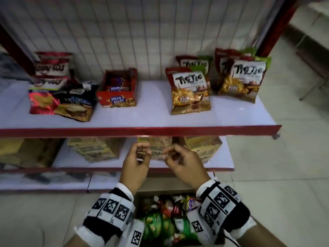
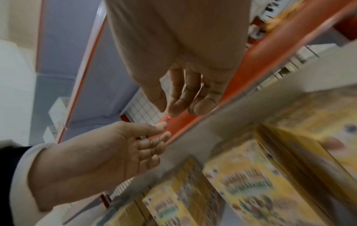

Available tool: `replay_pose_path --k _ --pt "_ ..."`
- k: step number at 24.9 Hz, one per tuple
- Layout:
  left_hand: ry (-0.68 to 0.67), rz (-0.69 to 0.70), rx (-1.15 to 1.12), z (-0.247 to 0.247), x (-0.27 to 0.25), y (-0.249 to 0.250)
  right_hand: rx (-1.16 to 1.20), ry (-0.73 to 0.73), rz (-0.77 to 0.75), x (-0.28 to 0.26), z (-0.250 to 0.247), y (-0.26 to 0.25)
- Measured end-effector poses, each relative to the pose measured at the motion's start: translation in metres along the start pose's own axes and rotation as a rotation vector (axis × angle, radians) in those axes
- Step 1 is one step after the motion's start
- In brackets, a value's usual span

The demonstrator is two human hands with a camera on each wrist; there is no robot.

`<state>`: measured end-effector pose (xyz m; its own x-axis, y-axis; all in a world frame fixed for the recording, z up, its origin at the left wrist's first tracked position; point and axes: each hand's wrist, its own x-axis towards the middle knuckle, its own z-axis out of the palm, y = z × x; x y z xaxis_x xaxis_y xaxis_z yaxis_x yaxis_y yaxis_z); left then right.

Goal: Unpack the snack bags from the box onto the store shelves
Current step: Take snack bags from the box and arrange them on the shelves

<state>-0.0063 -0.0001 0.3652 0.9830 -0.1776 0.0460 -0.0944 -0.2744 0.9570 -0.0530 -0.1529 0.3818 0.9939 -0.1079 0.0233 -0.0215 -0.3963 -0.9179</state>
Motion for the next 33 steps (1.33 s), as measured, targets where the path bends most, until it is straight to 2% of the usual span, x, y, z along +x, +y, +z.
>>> replay_pose_path --k 6,9,12,15,18,21,23,25,27,30,33 --pt "-0.086 -0.181 0.092 0.037 -0.015 -0.169 -0.116 -0.103 0.137 -0.012 0.071 0.161" --pt "-0.116 -0.235 0.104 0.059 -0.014 -0.251 -0.252 -0.178 0.165 -0.012 0.107 0.248" --pt "-0.173 -0.231 0.135 0.075 -0.013 -0.320 -0.366 -0.316 0.126 -0.016 0.143 0.318" --pt "-0.258 -0.203 0.192 0.088 -0.016 -0.386 -0.487 -0.510 0.160 -0.010 0.179 0.387" --pt "-0.332 -0.107 0.257 0.093 -0.023 -0.434 -0.606 -0.718 0.181 -0.005 0.208 0.441" --pt "-0.355 -0.067 0.239 0.089 -0.018 -0.449 -0.695 -0.891 0.232 -0.003 0.224 0.473" --pt "-0.352 -0.098 0.204 0.083 -0.017 -0.454 -0.723 -1.003 0.236 -0.004 0.230 0.485" --pt "-0.370 -0.125 0.231 0.074 -0.011 -0.447 -0.700 -1.055 0.257 0.006 0.224 0.483" --pt "-0.380 -0.125 0.236 0.063 -0.017 -0.440 -0.722 -1.000 0.199 0.004 0.217 0.471" --pt "-0.396 -0.093 0.239 0.048 -0.030 -0.423 -0.708 -0.814 0.100 -0.004 0.197 0.434" --pt "-0.602 -0.113 0.274 0.044 -0.047 -0.410 -0.612 -0.634 0.011 -0.012 0.177 0.376"
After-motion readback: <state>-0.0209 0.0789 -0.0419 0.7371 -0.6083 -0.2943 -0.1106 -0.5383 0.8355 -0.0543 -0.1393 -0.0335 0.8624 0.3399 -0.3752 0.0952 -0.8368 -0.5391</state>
